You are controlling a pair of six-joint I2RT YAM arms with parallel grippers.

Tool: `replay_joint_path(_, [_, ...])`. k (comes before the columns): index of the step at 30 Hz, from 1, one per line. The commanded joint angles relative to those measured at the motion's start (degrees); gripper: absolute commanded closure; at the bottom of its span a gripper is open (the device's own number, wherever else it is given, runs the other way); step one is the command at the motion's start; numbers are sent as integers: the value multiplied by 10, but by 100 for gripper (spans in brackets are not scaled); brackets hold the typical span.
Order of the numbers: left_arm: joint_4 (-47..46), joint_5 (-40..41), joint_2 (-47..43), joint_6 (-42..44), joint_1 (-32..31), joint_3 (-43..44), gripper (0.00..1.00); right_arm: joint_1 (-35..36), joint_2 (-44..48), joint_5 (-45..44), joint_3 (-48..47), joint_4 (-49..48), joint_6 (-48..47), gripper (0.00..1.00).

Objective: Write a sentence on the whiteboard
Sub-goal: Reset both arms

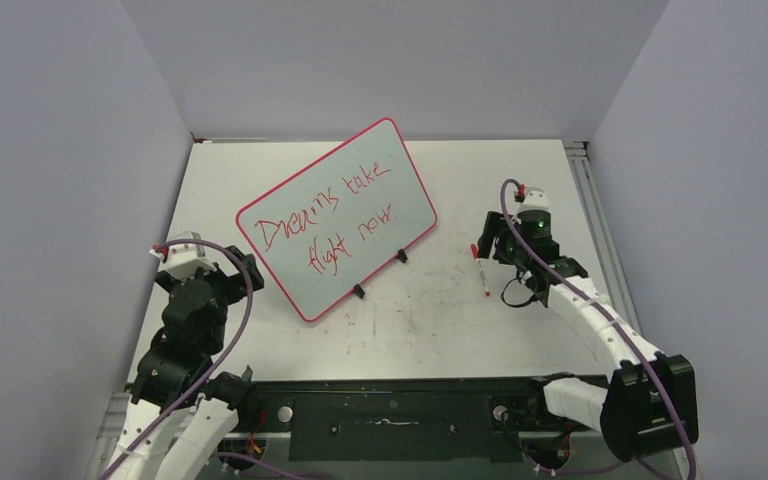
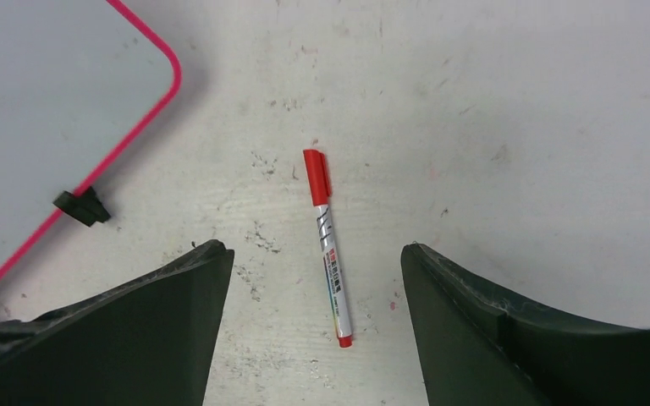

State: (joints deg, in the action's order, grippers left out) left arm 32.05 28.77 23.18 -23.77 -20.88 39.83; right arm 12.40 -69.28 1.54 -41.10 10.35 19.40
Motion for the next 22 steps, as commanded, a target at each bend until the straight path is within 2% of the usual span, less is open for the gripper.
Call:
replay_joint_path(1, [11,63,2,-7,2,44,4,-2,93,-40,-17,9,-25,25])
replay_joint_path(9, [8,54,7,14,2,42,4,0,304,-87,40,-51,-62,24])
replay_joint_path(12, [9,49,9,14,2,43,4,0,356,-93,58,-65,-63,23])
replay_joint_path(22, [15,55,12,20,2,45,4,1,372,-88,51,-59,-66,23])
